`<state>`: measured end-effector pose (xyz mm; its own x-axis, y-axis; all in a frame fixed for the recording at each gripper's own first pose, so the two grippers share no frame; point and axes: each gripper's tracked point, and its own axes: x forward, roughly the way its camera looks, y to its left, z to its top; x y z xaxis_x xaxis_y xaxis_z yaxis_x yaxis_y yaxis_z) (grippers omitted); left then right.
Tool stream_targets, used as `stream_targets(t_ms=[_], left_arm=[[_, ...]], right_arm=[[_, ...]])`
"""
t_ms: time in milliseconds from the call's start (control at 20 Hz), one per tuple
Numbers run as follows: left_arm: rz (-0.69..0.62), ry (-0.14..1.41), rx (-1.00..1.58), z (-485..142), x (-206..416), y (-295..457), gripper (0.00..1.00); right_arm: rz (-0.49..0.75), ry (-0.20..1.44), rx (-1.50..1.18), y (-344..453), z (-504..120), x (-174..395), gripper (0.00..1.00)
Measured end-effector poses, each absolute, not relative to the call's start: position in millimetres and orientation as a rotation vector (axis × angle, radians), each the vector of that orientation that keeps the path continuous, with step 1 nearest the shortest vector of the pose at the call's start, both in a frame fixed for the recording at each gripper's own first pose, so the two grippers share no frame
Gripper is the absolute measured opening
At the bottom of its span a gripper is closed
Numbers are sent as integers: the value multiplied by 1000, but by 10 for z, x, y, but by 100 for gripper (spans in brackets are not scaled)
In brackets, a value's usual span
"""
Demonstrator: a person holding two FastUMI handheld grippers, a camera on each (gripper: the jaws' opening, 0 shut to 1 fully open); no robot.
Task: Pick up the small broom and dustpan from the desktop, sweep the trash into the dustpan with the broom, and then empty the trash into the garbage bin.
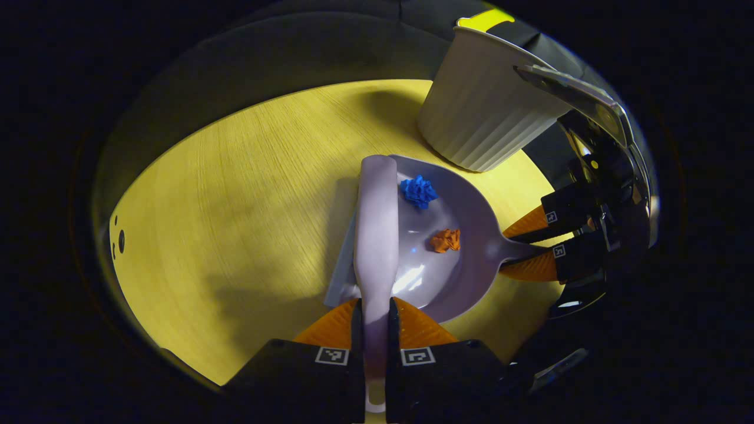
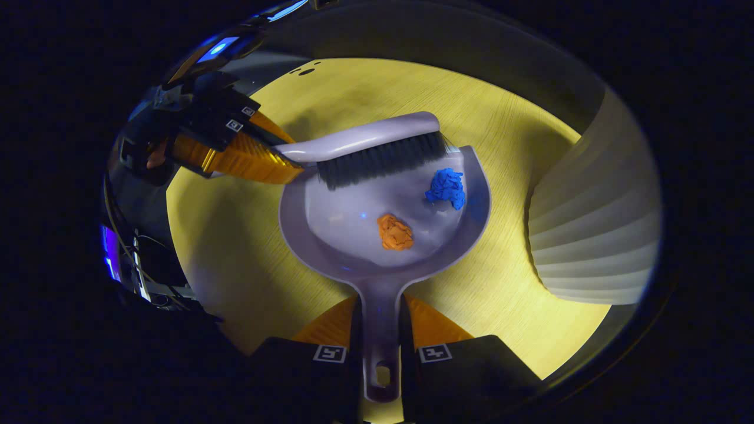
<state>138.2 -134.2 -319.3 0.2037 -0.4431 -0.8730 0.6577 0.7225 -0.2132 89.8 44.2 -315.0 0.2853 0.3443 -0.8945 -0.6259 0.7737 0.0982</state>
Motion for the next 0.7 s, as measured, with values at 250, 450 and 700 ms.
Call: stream_targets(t_ms=[250, 450, 700], left_arm=[[-673, 1098, 127, -3141, 1433, -1270, 18], [-538, 1075, 46, -3143, 1489, -1115, 18], [-359, 1062, -26, -3168, 1471, -813, 18]], right_arm=[[641, 1081, -254, 486, -3197, 902, 30], [625, 1061, -226, 508, -3260, 903, 29], [584, 1040, -184, 538, -3223, 873, 23]])
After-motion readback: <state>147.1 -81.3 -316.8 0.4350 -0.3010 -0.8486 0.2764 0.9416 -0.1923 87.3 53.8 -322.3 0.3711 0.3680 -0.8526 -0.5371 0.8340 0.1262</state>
